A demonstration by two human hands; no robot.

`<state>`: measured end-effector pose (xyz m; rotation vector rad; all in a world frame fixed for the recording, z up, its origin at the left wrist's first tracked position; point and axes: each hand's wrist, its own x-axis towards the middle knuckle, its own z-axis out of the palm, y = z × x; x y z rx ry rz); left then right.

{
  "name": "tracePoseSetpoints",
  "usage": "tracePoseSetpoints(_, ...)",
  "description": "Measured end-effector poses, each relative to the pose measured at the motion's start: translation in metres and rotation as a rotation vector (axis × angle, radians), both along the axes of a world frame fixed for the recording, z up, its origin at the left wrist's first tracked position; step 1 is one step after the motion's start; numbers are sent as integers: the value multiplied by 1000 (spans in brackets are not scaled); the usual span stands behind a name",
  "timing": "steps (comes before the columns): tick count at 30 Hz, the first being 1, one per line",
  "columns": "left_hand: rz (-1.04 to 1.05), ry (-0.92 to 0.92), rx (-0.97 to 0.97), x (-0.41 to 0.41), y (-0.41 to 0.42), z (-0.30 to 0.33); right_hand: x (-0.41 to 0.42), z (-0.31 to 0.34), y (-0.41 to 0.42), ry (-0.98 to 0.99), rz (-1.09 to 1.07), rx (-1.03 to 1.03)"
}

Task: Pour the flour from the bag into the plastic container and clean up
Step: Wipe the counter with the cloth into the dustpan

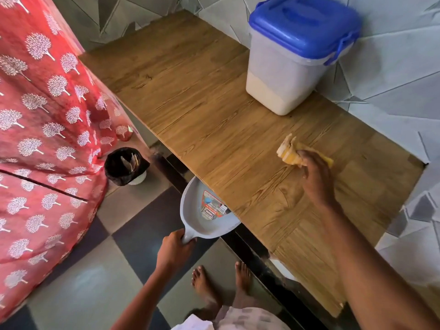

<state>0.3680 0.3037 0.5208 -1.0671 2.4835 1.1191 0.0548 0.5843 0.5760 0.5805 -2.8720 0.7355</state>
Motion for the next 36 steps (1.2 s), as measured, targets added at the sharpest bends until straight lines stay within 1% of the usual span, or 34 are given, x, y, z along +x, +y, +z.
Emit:
tracePoseSetpoints(1,-1,7,-2,-1,3,1,-10,-7,8,-93,17,85)
tracePoseSetpoints(3,1,11,-7,-3,6,2,-21,-19,13,-283,-18,254)
tracePoseSetpoints(4,6,10,-7,-3,8,3,-22,-24,10,-348,-58,309)
tracePoseSetpoints(6,28,1,-11,-3,12,4,-22,-34,-3,-400,-135,345)
tracePoseSetpoints(8,53,-12,-26,-3,16,5,-20,-40,-22,-376,-198,339)
tracePoseSetpoints(11,73,-34,-40,0,19,3,-7,-49,-40,-222,-254,314)
tracePoseSetpoints(13,69,-52,-38,1,20,3,4,-56,-43,-113,-237,287)
tracePoseSetpoints(15,85,-46,-34,2,21,4,12,-59,-44,-64,-186,198)
tracePoseSetpoints(17,93,-33,-38,0,21,4,19,-54,-46,-72,-163,78)
tracePoseSetpoints(18,89,-31,-36,-1,21,4,25,-50,-48,-73,-145,50)
tracePoseSetpoints(20,76,-26,-30,-3,22,5,46,-42,-56,-34,-55,27)
tracePoseSetpoints(22,71,-19,-29,-4,25,6,79,-41,-68,-17,67,-69)
tracePoseSetpoints(23,72,-15,-31,-5,27,6,98,-41,-77,-49,117,-149)
tracePoseSetpoints(25,75,-12,-36,-7,30,6,129,-40,-96,-184,167,-351)
tracePoseSetpoints(28,80,-19,-29,-9,32,6,154,-36,-118,-390,119,-653)
tracePoseSetpoints(31,68,-22,-50,-9,36,5,144,-23,-118,-472,5,-827)
tracePoseSetpoints(33,61,-21,-60,-9,38,5,119,-11,-102,-475,-68,-925)
tracePoseSetpoints(34,54,-21,-62,-8,39,5,102,-6,-91,-445,-97,-950)
tracePoseSetpoints(36,42,-18,-66,-10,41,6,66,5,-59,-308,-133,-914)
